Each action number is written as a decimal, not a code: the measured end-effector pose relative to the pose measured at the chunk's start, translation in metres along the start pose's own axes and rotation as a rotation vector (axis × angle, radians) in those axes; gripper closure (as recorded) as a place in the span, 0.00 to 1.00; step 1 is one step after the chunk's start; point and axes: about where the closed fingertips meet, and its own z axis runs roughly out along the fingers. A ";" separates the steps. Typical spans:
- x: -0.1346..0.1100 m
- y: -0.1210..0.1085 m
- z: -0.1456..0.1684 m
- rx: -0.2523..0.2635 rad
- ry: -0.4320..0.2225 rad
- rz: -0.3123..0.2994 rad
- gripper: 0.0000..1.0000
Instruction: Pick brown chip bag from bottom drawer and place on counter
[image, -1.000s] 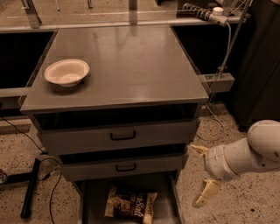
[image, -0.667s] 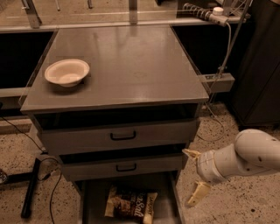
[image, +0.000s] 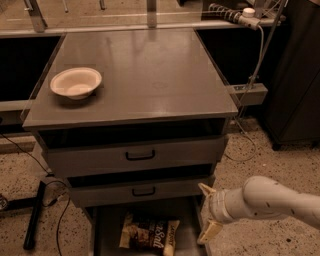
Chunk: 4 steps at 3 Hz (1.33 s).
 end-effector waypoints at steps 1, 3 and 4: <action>0.018 -0.001 0.040 0.056 -0.003 -0.011 0.00; 0.020 0.003 0.052 0.098 0.001 -0.026 0.00; 0.022 0.032 0.087 0.138 -0.010 -0.080 0.00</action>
Offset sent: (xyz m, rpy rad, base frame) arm 0.0051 0.0060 -0.0328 -0.0017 -0.0371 -0.0076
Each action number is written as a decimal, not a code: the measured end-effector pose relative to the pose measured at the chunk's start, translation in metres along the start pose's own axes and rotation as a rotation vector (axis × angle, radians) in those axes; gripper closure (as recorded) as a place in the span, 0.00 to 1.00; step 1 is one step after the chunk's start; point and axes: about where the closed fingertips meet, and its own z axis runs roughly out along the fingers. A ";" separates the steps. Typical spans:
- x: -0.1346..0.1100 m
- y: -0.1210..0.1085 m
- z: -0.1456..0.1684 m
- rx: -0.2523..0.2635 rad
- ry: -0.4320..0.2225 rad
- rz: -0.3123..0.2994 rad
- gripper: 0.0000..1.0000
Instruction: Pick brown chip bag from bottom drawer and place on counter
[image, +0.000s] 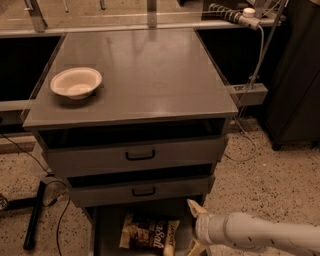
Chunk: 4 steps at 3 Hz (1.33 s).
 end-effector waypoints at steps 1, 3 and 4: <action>0.003 0.003 0.028 0.117 -0.044 -0.055 0.00; 0.023 -0.047 0.055 0.327 -0.231 -0.004 0.00; 0.037 -0.043 0.076 0.299 -0.276 0.059 0.00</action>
Offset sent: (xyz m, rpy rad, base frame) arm 0.0518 0.0251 -0.0641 0.2758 -0.2635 0.0296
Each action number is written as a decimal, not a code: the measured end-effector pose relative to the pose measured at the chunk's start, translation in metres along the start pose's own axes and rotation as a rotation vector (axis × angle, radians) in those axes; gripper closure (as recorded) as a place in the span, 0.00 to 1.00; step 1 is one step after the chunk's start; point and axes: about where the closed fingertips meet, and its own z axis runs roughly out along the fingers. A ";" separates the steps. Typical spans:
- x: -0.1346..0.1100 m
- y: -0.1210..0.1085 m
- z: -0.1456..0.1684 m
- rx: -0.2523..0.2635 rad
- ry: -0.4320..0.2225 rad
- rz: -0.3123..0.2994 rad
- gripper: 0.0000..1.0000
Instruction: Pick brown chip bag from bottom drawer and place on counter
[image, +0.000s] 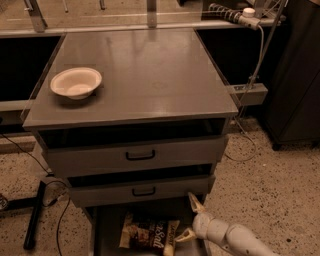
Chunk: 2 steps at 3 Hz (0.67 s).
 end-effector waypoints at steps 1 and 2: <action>0.000 0.000 0.000 -0.001 0.000 0.000 0.00; -0.006 0.010 0.008 -0.085 0.035 -0.072 0.00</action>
Offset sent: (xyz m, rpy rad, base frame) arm -0.0131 0.0324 -0.0102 -0.2607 0.0667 0.2452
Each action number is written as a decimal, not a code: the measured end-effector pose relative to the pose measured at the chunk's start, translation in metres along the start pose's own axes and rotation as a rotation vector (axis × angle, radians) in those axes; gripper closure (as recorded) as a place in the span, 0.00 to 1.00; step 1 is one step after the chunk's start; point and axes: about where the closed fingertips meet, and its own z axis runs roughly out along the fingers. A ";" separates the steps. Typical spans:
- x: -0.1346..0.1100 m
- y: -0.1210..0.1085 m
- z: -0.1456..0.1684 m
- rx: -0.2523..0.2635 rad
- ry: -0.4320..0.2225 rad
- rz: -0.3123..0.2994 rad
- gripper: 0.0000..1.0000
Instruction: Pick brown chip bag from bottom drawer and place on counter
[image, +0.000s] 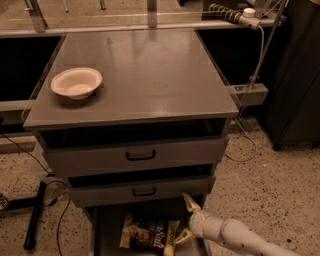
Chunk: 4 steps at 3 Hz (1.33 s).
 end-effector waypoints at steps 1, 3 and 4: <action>0.004 0.022 0.017 -0.149 0.052 -0.062 0.00; 0.022 0.051 0.036 -0.287 0.109 -0.090 0.00; 0.029 0.062 0.046 -0.281 0.051 -0.016 0.00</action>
Offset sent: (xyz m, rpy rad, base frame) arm -0.0267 0.0193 -0.0835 -0.2582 0.2495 0.2440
